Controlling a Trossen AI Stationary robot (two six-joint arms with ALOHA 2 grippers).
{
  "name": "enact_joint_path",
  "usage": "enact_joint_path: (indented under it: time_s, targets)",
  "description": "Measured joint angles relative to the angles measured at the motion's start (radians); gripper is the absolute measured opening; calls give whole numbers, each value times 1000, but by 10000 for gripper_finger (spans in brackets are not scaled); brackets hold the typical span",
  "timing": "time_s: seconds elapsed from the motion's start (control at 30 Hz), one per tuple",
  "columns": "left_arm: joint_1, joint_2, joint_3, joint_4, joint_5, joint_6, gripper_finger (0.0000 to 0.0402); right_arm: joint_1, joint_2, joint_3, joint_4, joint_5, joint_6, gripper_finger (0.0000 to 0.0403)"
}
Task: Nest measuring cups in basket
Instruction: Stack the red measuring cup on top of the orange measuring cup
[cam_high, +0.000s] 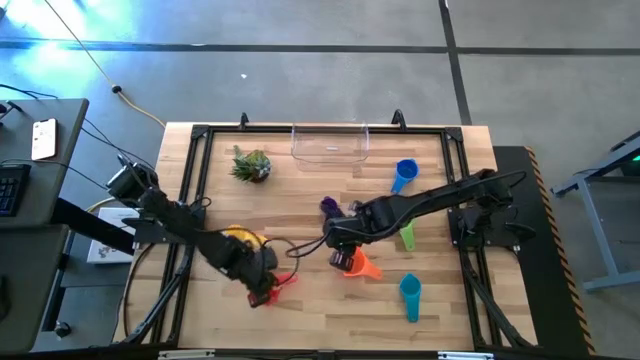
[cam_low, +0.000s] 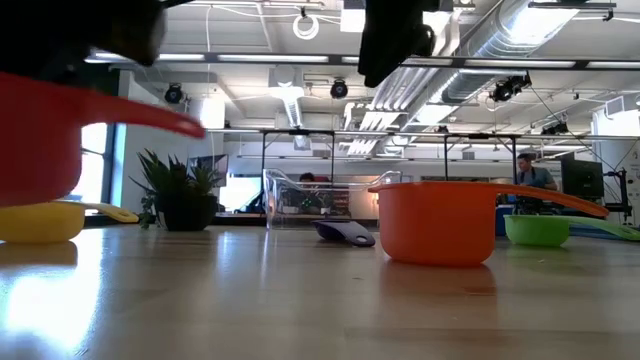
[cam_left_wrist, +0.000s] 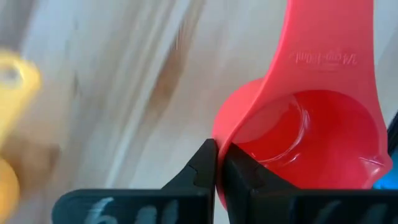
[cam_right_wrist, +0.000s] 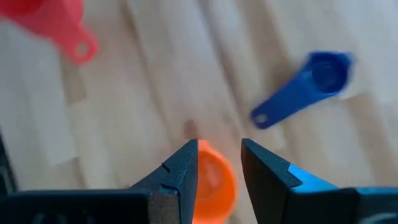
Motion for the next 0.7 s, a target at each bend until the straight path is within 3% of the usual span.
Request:
enact_joint_path:
  time_s: [0.27, 0.7]
  targets:
    - [143, 2, 52, 65, 0, 193, 2, -44, -109, 0, -52, 146, 33, 94]
    - [275, 195, 155, 103, 49, 445, 3, -108, -172, 0, -60, 159, 33, 91]
